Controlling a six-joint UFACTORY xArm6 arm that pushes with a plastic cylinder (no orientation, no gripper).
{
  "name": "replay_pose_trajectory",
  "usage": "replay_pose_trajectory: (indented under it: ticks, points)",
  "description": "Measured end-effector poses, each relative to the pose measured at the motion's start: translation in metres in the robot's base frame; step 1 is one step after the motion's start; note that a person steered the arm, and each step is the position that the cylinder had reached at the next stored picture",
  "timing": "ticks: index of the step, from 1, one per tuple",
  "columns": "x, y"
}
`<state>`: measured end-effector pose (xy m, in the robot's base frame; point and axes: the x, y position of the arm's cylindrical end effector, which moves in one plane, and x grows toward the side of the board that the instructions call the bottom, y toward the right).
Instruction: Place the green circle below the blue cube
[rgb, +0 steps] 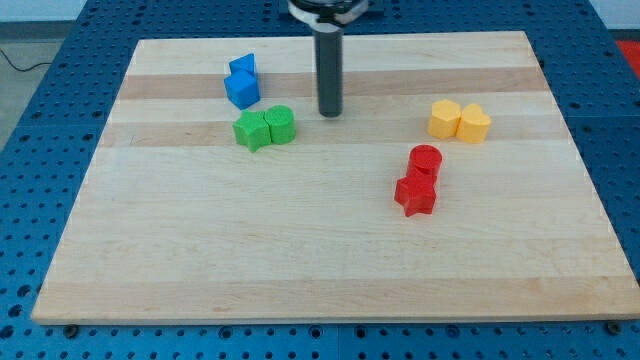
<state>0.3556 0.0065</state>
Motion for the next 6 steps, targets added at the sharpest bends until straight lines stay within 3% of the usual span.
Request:
replay_pose_trajectory:
  ticks: [2,4,5,6]
  points:
    - [0.034,-0.040]
    - [0.025,-0.103]
    - [0.026,-0.085]
    - [0.026,-0.030]
